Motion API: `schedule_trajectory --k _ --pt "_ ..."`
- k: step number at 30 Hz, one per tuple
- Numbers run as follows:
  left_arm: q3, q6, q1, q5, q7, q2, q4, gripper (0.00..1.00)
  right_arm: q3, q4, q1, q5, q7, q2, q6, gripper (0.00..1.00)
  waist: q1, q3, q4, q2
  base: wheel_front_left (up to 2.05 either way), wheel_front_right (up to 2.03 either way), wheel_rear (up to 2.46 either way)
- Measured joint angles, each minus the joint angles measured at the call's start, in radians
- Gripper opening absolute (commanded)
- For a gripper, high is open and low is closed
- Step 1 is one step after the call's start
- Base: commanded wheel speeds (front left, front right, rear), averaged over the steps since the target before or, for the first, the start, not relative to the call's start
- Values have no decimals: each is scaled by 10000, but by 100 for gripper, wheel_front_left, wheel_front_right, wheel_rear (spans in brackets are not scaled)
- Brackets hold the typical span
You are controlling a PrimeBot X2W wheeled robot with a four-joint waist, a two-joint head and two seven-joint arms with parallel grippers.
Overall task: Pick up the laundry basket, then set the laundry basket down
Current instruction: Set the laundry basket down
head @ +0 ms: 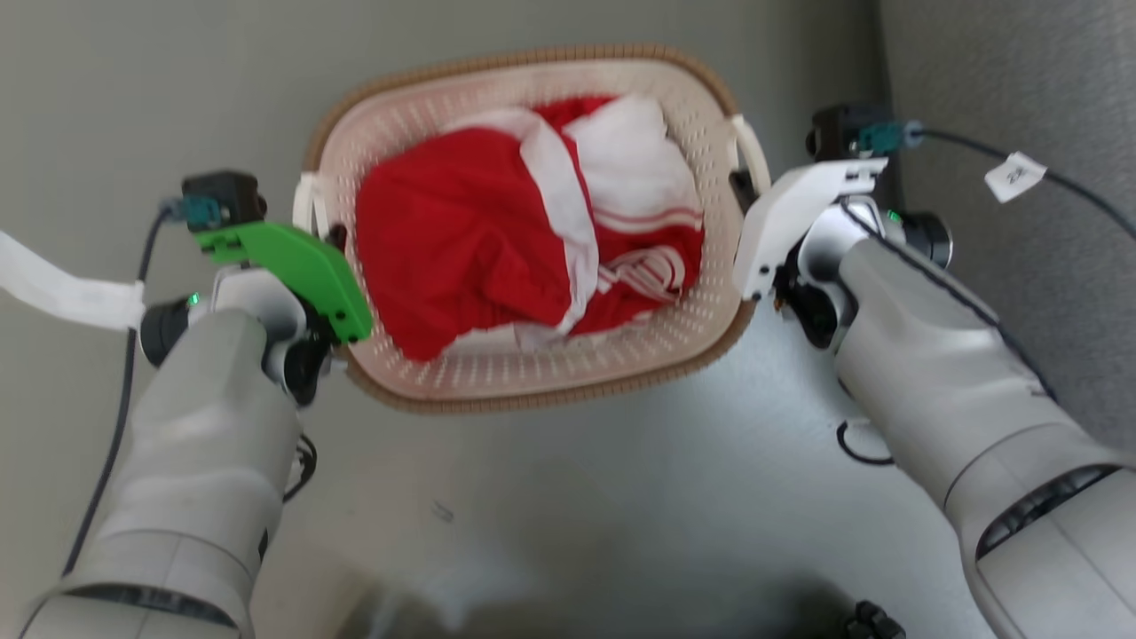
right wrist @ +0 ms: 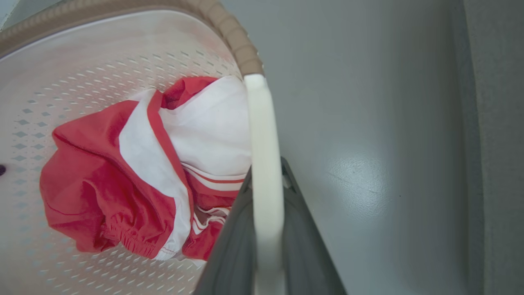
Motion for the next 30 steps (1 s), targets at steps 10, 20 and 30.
schedule_trajectory --k 10,20,30 --pt "-6 -2 -596 6 -178 17 -21 0 -36 -10 -612 -40 -290 -104 -6 0 0 1074 43 0 0 0 0" --pt "-44 -19 -1119 109 -353 27 23 0 -77 23 -1146 -96 -550 -138 -77 0 -1 1964 64 0 0 0 0" --pt "-52 -148 -1447 109 -439 8 182 0 -151 163 -1482 -96 -738 -157 -86 0 -1 2667 84 0 0 0 0"
